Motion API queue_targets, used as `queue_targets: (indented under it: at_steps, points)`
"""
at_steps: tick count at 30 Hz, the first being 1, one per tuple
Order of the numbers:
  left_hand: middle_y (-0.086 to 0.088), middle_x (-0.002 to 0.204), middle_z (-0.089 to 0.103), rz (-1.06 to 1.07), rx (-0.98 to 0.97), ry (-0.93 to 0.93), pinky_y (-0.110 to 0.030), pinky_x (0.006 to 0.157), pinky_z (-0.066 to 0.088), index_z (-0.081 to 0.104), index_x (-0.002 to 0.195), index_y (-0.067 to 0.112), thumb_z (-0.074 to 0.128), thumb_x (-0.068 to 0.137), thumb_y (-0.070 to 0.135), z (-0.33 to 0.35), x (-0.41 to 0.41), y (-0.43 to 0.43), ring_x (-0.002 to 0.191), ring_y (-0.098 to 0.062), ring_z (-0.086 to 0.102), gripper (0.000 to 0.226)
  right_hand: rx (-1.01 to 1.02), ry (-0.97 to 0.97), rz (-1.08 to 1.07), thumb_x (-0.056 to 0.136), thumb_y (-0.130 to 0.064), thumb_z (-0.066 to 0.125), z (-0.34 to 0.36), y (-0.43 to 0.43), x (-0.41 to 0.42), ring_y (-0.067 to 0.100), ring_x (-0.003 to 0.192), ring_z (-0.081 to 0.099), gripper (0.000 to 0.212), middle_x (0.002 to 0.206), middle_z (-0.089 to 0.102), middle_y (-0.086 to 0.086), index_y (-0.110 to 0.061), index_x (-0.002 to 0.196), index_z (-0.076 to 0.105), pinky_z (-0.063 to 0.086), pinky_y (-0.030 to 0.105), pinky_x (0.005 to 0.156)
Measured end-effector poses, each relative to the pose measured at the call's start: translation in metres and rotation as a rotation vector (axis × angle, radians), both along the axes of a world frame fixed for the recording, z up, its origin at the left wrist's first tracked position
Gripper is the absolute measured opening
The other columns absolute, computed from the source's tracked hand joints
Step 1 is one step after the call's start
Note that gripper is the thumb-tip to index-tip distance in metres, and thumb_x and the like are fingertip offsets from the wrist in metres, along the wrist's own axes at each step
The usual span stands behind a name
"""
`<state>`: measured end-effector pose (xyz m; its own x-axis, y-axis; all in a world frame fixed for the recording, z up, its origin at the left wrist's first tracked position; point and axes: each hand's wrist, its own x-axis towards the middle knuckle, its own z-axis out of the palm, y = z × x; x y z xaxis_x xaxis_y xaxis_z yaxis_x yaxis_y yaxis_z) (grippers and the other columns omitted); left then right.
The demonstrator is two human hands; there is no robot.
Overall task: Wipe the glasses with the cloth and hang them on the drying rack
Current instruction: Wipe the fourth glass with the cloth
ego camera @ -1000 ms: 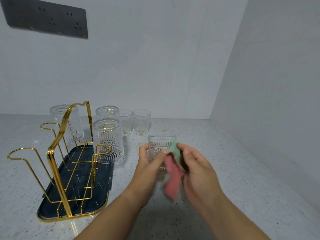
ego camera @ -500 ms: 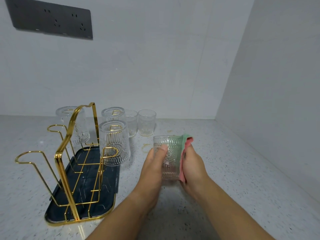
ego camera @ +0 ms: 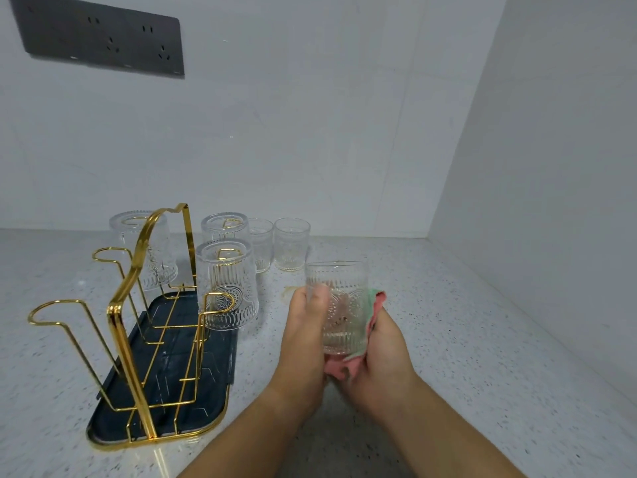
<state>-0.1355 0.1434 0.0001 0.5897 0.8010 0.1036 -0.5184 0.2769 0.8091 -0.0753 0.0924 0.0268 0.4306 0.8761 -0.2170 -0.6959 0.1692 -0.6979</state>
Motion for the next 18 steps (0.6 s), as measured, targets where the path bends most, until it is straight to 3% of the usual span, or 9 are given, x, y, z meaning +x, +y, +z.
queue_targets:
  at_steps: [2, 5, 7, 10, 12, 13, 15, 16, 18]
  points:
    - [-0.016, 0.115, 0.078, -0.002, 0.088, 0.033, -0.044, 0.093, 0.061, 0.059, 0.124, 0.008, 0.08, 0.076, 0.041, -0.002, 0.002, 0.0, 0.109, -0.033, 0.077, 0.062, -0.053, 0.007, 0.027, 0.065, -0.056, 0.08, -0.002, 0.0, 0.007, 0.031, 0.118, 0.062, 0.071, 0.129, 0.065, 0.007, -0.008, 0.117, 0.076, 0.046, 0.039, 0.089]
    - [-0.018, 0.117, 0.076, 0.013, 0.077, 0.084, -0.05, 0.087, 0.062, 0.049, 0.123, 0.02, 0.09, 0.057, 0.042, -0.007, 0.005, 0.006, 0.102, -0.034, 0.078, 0.08, -0.049, -0.036, 0.007, 0.084, -0.049, 0.06, -0.005, -0.004, 0.009, 0.034, 0.111, 0.073, 0.06, 0.123, 0.074, 0.017, -0.003, 0.12, 0.075, 0.052, 0.046, 0.102]
    - [-0.017, 0.113, 0.074, 0.01, 0.064, 0.091, -0.051, 0.082, 0.061, 0.05, 0.113, 0.027, 0.09, 0.06, 0.048, -0.007, 0.002, 0.009, 0.094, -0.034, 0.077, 0.07, -0.03, -0.089, -0.018, 0.093, -0.045, 0.053, -0.002, -0.01, 0.008, 0.036, 0.11, 0.073, 0.056, 0.121, 0.074, 0.02, -0.002, 0.124, 0.071, 0.052, 0.049, 0.101]
    - [-0.015, 0.103, 0.072, 0.004, 0.111, 0.084, -0.046, 0.078, 0.058, 0.055, 0.112, 0.014, 0.081, 0.077, 0.053, -0.004, -0.002, 0.007, 0.088, -0.03, 0.073, 0.059, -0.119, -0.325, -0.054, 0.102, -0.058, 0.041, 0.0, -0.013, 0.014, 0.03, 0.11, 0.074, 0.059, 0.121, 0.075, 0.015, -0.013, 0.126, 0.07, 0.056, 0.051, 0.098]
    - [-0.015, 0.106, 0.075, 0.011, 0.13, 0.096, -0.049, 0.088, 0.057, 0.062, 0.117, 0.012, 0.07, 0.084, 0.055, -0.004, -0.004, 0.006, 0.097, -0.032, 0.073, 0.054, -0.197, -0.612, -0.088, 0.101, -0.069, 0.032, 0.003, -0.014, 0.014, 0.006, 0.09, 0.076, 0.056, 0.111, 0.077, 0.003, -0.03, 0.118, 0.068, 0.06, 0.027, 0.083]
    - [-0.013, 0.111, 0.077, 0.0, 0.125, 0.112, -0.05, 0.096, 0.055, 0.066, 0.121, 0.014, 0.066, 0.084, 0.058, -0.002, -0.004, 0.005, 0.104, -0.03, 0.074, 0.058, -0.218, -0.733, -0.123, 0.101, -0.068, 0.029, 0.008, -0.015, 0.014, -0.005, 0.074, 0.071, 0.049, 0.099, 0.073, -0.008, -0.035, 0.113, 0.064, 0.055, 0.014, 0.069]
    - [-0.009, 0.125, 0.077, -0.052, 0.081, 0.144, -0.053, 0.112, 0.047, 0.073, 0.126, 0.02, 0.062, 0.084, 0.061, -0.001, -0.004, 0.004, 0.121, -0.027, 0.071, 0.059, -0.198, -0.796, -0.147, 0.105, -0.057, 0.029, 0.018, -0.012, 0.018, -0.011, 0.057, 0.063, 0.039, 0.079, 0.063, -0.019, -0.036, 0.109, 0.061, 0.045, 0.005, 0.051]
    - [-0.009, 0.126, 0.077, -0.075, 0.056, 0.148, -0.056, 0.116, 0.045, 0.077, 0.123, 0.022, 0.062, 0.087, 0.059, -0.002, -0.004, 0.004, 0.123, -0.027, 0.07, 0.053, -0.183, -0.784, -0.147, 0.107, -0.052, 0.029, 0.023, -0.01, 0.023, -0.013, 0.057, 0.063, 0.037, 0.08, 0.063, -0.022, -0.035, 0.113, 0.061, 0.044, 0.004, 0.05]
    - [-0.008, 0.124, 0.078, -0.103, 0.029, 0.145, -0.058, 0.115, 0.046, 0.079, 0.117, 0.025, 0.061, 0.091, 0.062, -0.002, -0.005, 0.003, 0.12, -0.026, 0.072, 0.049, -0.116, -0.798, -0.09, 0.107, -0.053, 0.028, 0.027, -0.011, 0.029, -0.016, 0.085, 0.062, 0.046, 0.109, 0.067, -0.02, -0.032, 0.136, 0.057, 0.047, 0.005, 0.068]
